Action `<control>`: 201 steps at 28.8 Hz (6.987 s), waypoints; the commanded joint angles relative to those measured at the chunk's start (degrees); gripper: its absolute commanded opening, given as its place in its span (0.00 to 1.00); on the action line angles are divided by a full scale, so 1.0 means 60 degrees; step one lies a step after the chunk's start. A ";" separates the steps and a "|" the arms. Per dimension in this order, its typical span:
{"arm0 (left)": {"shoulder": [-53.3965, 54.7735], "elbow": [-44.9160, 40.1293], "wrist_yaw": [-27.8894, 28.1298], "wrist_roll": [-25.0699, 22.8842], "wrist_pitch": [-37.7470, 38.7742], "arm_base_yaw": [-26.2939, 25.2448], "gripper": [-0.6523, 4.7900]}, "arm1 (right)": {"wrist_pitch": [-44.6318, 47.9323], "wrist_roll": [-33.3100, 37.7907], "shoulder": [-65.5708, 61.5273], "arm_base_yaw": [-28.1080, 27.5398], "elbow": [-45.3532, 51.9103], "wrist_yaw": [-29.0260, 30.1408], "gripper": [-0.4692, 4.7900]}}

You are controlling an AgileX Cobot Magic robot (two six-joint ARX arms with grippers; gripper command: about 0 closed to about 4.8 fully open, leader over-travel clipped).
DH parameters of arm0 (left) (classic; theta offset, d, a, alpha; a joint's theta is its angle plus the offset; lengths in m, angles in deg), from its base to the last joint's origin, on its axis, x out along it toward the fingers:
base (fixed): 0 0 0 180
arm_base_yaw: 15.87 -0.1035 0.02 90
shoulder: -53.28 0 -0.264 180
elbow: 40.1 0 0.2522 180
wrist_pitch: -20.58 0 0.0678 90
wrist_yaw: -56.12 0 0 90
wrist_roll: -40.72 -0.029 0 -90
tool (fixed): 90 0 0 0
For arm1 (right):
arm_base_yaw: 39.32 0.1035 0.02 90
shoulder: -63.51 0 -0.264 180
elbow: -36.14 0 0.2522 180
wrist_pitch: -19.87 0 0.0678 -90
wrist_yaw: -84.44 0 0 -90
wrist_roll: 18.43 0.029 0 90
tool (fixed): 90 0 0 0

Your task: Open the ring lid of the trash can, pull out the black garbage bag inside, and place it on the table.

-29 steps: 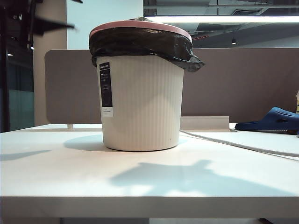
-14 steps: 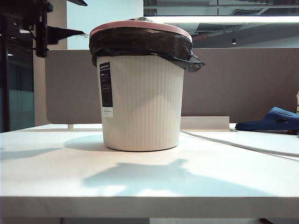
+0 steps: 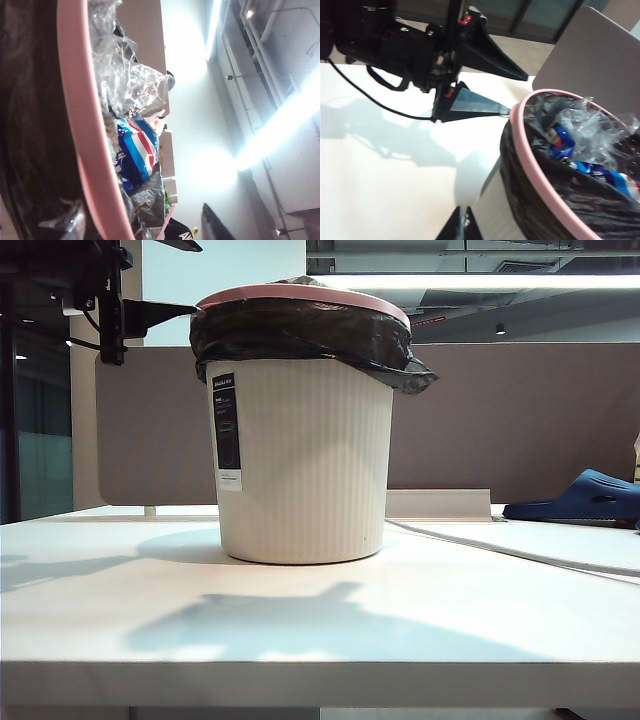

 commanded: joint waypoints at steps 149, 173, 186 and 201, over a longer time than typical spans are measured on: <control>0.0091 0.2284 -0.2065 -0.3406 0.4911 -0.0678 0.52 | 0.0073 -0.2663 -0.2397 0.0769 -0.2470 -0.3457 0.09; 0.0229 0.2288 -0.1475 -0.2739 0.3534 -0.0448 0.51 | -0.0809 -0.2535 -0.2397 0.0769 -0.2430 -0.1949 0.09; 0.0229 0.2291 -0.1271 -0.2211 0.2630 -0.0448 0.51 | -0.0663 -0.3085 -0.2637 0.1005 -0.2430 -0.0780 0.09; 0.0270 0.2310 -0.1279 -0.2084 0.2084 -0.0448 0.51 | 0.1657 -0.5366 -0.4284 0.1818 -0.2430 -0.4575 0.09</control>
